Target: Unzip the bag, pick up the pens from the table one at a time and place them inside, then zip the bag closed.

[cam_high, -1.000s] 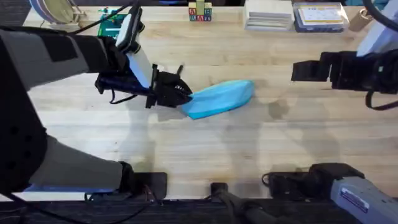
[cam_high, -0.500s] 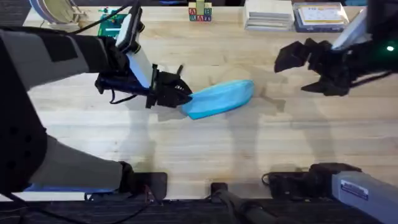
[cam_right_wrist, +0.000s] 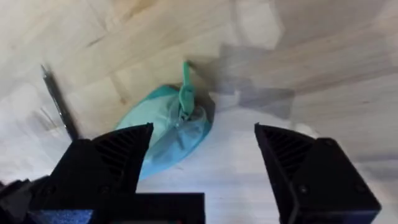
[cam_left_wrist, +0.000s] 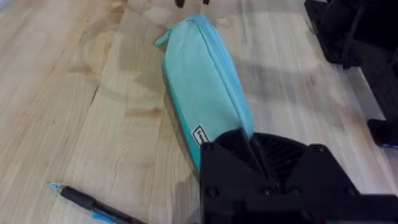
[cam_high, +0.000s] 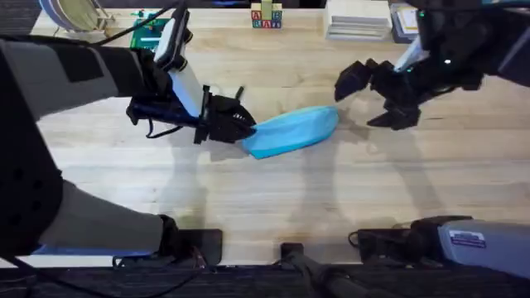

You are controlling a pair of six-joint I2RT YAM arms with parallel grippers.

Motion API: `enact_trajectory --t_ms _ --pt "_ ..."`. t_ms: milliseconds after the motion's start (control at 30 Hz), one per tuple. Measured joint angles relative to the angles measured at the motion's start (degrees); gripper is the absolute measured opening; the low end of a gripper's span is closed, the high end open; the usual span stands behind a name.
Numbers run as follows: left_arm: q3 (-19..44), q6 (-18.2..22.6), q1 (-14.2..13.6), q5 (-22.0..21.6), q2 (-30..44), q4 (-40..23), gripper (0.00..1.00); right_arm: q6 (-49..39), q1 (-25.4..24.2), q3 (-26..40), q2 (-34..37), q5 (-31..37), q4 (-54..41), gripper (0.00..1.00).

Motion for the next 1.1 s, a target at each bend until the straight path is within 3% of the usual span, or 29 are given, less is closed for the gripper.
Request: enact_trajectory --t_ms 233,1100 --pt "0.0 0.0 0.0 0.0 0.0 0.0 0.041 7.72 0.41 0.02 4.89 -0.2 3.61 0.998" --pt "0.0 0.0 0.0 0.0 0.0 0.0 0.041 12.07 4.8 0.02 9.2 -0.2 8.51 0.96"
